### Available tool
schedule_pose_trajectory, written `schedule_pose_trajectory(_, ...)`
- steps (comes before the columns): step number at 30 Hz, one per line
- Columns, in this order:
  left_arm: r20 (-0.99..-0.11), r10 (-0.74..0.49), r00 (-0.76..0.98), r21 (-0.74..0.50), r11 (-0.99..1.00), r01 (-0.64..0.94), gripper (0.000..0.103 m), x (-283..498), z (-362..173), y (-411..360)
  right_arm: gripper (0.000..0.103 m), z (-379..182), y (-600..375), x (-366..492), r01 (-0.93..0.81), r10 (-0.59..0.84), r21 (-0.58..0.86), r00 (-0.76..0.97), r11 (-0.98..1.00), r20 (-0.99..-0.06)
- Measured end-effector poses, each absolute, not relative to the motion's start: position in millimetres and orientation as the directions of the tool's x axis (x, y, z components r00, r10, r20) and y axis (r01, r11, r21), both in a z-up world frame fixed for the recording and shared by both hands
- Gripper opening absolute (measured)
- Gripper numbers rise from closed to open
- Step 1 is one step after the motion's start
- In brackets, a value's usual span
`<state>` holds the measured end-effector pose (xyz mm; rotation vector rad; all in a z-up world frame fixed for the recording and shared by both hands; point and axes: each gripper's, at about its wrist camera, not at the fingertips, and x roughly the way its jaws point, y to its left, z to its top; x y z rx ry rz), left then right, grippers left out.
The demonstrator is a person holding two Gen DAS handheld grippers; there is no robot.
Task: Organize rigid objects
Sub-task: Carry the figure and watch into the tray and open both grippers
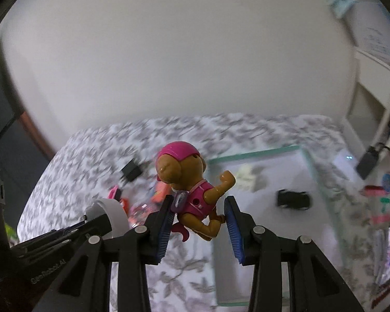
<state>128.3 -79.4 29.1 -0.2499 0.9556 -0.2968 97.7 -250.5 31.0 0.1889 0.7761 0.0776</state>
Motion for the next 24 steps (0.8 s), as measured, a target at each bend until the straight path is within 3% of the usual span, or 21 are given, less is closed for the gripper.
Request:
schedule_pose_trajectory(14,-0.789,-0.373,0.489,-0.221,0.914,0.341,0.015,138,13,-197,0.042,22,-382,91,0.326,-0.123,0.124,0.643,0.937,-0.756)
schedule_pose_trajectory(24,-0.855,-0.314,0.413,-0.154,0.914,0.375,0.015,143,-40,-227,0.042,-44,-389,117,0.323,-0.138,0.024,0.470,0.946,-0.872)
